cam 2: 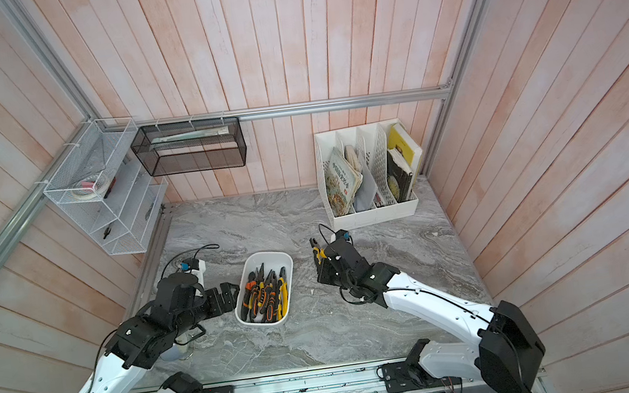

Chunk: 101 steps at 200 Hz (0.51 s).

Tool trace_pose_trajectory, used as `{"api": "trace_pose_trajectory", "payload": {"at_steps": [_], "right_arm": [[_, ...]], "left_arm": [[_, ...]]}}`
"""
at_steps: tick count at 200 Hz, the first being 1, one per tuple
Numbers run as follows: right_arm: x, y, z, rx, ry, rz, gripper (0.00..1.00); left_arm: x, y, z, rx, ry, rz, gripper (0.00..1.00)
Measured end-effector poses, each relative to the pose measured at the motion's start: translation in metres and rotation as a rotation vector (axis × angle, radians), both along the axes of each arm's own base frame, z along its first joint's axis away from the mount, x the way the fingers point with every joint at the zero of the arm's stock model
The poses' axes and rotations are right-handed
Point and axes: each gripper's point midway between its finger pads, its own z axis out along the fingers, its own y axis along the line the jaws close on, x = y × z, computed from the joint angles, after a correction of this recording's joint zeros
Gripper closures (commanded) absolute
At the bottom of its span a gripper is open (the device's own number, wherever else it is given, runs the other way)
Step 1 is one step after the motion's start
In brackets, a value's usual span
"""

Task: Take the pliers out of the storage box
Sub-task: Place the pliers at the center of the board.

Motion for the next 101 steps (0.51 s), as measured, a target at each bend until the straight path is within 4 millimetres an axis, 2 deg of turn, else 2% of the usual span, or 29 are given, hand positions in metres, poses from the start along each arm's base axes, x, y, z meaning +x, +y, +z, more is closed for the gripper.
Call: {"api": "trace_pose_trajectory", "payload": {"at_steps": [72,101], "right_arm": [[0.005,-0.004,-0.064,-0.134,0.131,-0.009,1.00],[0.006,0.000,-0.074,-0.136,0.149,0.005,1.00]], "left_arm": [[0.000,0.000,0.000,0.000,0.000,0.000,0.00],[0.000,0.000,0.000,0.001,0.001,0.000,0.00]]}}
